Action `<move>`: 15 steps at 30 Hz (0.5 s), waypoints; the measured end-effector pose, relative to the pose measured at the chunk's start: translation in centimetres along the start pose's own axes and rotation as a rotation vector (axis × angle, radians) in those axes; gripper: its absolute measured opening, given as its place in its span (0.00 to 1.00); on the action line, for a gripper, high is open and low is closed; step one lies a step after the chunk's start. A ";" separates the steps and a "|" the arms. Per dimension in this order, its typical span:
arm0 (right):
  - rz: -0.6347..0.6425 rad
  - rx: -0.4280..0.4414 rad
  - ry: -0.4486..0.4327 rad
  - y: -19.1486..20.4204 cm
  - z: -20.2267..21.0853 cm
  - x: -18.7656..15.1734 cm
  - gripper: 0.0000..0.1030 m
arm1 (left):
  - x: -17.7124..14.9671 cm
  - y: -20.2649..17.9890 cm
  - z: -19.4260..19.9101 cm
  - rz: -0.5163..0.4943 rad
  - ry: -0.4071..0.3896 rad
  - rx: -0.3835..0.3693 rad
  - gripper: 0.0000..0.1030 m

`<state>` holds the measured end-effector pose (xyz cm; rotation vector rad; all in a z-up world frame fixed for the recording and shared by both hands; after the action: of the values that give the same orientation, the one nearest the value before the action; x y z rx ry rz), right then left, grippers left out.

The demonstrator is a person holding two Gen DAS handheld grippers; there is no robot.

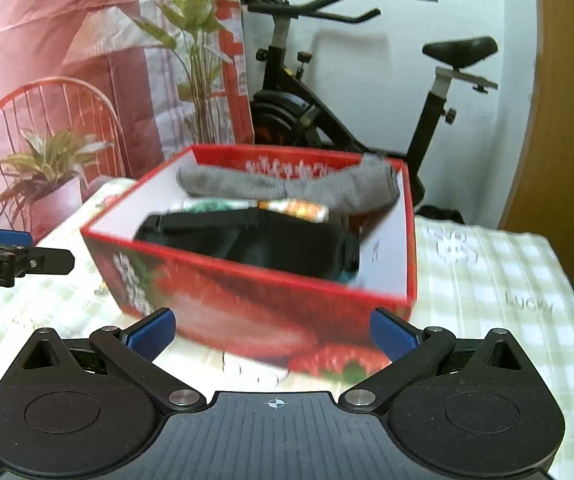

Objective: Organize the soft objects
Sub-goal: 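Move both tools down to the pink knit towel on the table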

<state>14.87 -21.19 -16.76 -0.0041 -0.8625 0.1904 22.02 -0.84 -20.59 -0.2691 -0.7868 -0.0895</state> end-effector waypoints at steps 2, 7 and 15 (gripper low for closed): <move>-0.008 0.003 0.019 0.2 -0.3 -1.3 0.99 | -1.1 0.6 -0.4 0.012 0.016 0.012 1.00; -0.016 0.000 0.059 0.6 -1.3 -4.0 0.92 | -4.0 1.8 -1.5 0.041 0.084 0.028 1.00; -0.081 0.015 0.096 0.8 -2.4 -7.7 0.70 | -7.4 3.1 -2.5 0.091 0.147 0.012 0.89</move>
<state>11.62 -21.54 -24.19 0.0352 -0.7643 0.1198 19.14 1.32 -28.16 -0.2835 -0.6285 -0.0187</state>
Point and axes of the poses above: each gripper's, at about its wrist camera, not at the fingertips, and z roughly against the way its jaws point, y to its left, x to its top, the point moved 4 cm from there along -z, roughly the way its jaws point, and after that the axes turned 12 degrees about z, right-handed, at the moved point
